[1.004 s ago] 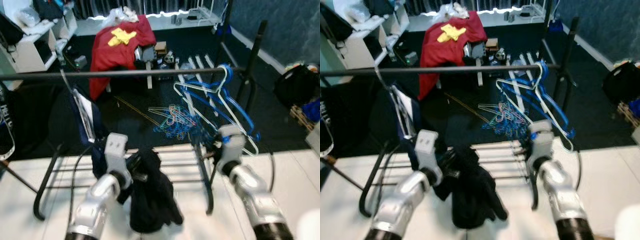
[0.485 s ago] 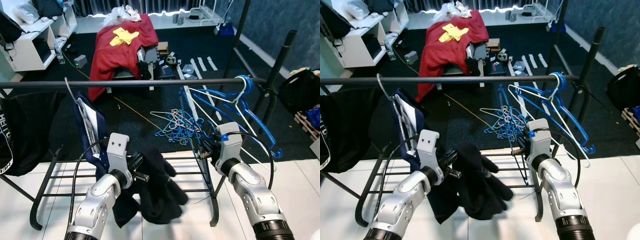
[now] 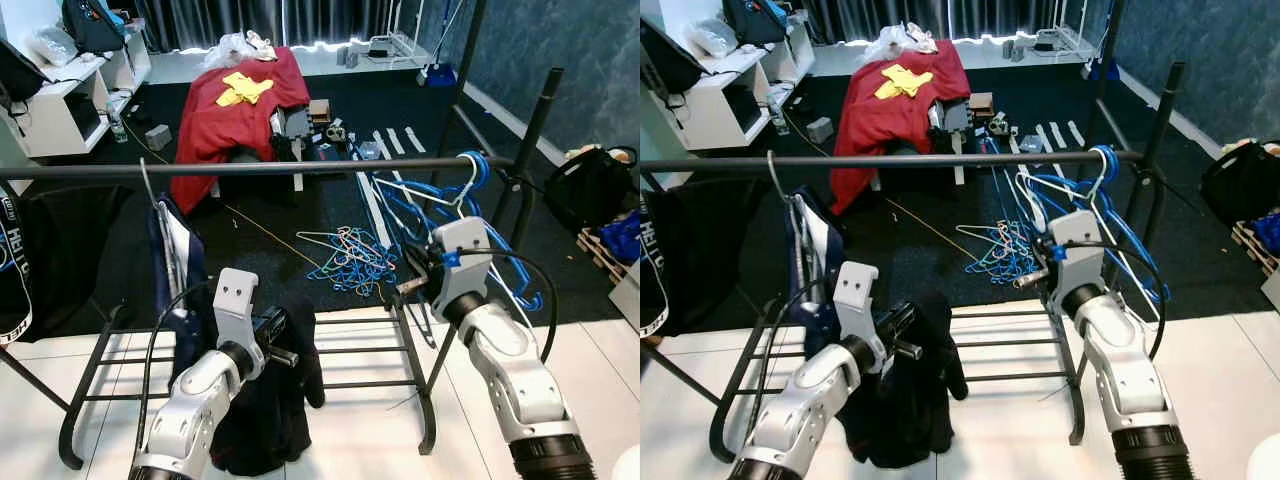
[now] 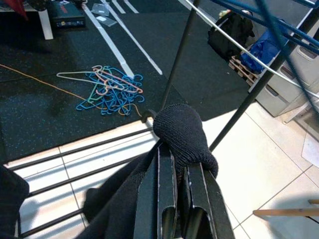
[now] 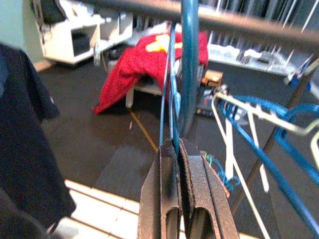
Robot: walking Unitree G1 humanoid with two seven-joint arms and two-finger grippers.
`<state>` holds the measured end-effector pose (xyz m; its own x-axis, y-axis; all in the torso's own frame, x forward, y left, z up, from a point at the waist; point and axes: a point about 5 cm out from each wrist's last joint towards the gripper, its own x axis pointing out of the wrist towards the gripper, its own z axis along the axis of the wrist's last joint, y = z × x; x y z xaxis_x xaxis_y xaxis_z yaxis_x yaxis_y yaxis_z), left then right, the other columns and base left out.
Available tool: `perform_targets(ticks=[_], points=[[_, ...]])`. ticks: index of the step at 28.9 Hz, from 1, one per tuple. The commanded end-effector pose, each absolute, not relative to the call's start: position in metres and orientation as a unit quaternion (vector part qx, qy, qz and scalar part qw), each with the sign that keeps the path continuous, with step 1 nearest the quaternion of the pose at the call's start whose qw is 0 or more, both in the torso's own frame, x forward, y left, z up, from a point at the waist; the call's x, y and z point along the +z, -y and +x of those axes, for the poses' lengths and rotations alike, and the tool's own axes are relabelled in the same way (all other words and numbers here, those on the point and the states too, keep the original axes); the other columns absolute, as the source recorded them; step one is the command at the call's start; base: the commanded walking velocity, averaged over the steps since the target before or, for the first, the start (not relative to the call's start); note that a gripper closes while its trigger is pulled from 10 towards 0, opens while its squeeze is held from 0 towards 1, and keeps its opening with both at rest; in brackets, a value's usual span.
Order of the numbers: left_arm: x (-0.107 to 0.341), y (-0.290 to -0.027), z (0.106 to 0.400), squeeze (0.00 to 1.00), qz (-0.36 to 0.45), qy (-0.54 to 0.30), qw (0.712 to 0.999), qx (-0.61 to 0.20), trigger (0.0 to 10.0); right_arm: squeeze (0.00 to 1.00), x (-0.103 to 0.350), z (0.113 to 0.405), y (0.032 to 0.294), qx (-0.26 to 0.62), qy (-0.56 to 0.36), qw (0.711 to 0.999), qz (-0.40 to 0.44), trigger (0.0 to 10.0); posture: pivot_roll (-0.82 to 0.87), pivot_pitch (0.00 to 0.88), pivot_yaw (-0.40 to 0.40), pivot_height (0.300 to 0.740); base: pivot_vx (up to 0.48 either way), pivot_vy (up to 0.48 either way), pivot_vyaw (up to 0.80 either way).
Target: Hang hanger
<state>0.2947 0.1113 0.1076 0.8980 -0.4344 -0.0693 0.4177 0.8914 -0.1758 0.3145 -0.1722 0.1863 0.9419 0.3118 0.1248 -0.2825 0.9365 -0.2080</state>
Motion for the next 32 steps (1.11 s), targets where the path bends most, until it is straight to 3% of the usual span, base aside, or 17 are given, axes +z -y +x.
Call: perform_targets(ticks=[1,12,20,32], points=[[0.114,-0.113,0.294,0.0,-0.065,-0.035,0.971,-0.226,10.0,0.0,0.206,0.312,0.168,0.147,0.127,0.977,-0.091,10.0,-0.04,0.083,0.031,0.74,0.0,0.0,0.0],[0.114,-0.113,0.294,0.0,-0.062,-0.035,0.971,-0.23,10.0,0.0,0.217,0.31,0.158,0.156,0.152,0.972,-0.084,10.0,-0.04,0.083,0.033,0.74,0.0,0.0,0.0],[0.113,-0.112,0.293,0.0,-0.05,-0.039,0.969,-0.238,10.0,0.0,0.197,0.319,0.166,0.148,0.079,0.982,-0.086,10.0,-0.03,0.086,0.042,0.74,0.0,0.0,0.0],[0.121,-0.111,0.287,0.0,-0.026,-0.016,0.964,-0.265,10.0,0.0,0.196,0.362,0.176,0.158,0.036,0.982,-0.094,10.0,0.0,0.102,0.046,0.74,0.0,0.0,0.0]])
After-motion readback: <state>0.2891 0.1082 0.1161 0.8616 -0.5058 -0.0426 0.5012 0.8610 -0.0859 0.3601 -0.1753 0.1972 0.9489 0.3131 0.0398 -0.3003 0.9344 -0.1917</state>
